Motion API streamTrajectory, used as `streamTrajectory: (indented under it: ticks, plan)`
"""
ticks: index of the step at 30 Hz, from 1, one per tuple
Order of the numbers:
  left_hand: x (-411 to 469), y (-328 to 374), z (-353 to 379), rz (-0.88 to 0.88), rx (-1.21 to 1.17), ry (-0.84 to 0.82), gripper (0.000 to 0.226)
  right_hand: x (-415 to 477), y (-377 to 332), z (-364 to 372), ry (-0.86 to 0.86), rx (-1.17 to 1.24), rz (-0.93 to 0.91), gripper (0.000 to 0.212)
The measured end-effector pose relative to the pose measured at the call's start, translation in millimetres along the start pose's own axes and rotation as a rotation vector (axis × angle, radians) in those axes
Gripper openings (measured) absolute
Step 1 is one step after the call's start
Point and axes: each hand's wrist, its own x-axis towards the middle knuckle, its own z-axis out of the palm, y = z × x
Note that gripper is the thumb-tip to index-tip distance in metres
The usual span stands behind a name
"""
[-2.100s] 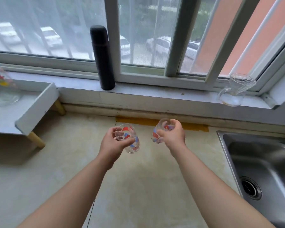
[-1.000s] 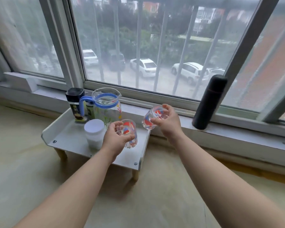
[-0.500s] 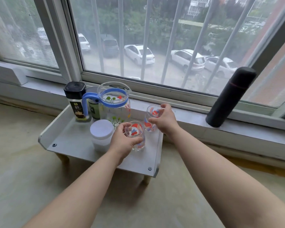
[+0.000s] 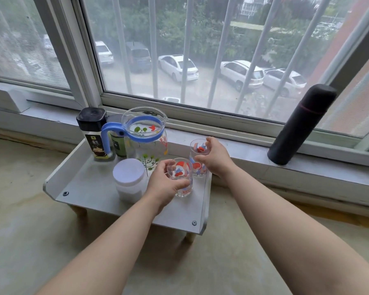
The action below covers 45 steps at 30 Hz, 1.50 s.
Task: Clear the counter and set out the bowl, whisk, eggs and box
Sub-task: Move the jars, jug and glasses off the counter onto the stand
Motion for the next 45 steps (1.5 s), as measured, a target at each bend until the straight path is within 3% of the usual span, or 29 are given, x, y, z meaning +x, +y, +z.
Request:
streamTrajectory:
  ticks: [6,16,26,32,40,45]
  plan:
    - [2,4,13,0.007,0.011,-0.044,0.070,-3,4,-8,-0.056,-0.006,0.043,0.086]
    - [6,11,28,0.007,0.077,-0.052,0.065,-21,18,-24,0.015,0.077,0.079,0.072]
    - [-5,14,34,0.018,0.090,0.016,0.078,-45,37,-34,0.105,0.169,0.149,0.067]
    - [-21,29,47,0.243,0.168,0.204,0.061,-79,47,-49,0.216,0.261,0.174,0.055]
    - [-61,47,82,0.261,-0.098,0.073,0.029,-133,66,-88,0.352,0.374,0.187,0.049]
    - [-95,40,111,0.199,-0.107,-0.021,0.021,-173,88,-113,0.405,0.401,0.210,0.044]
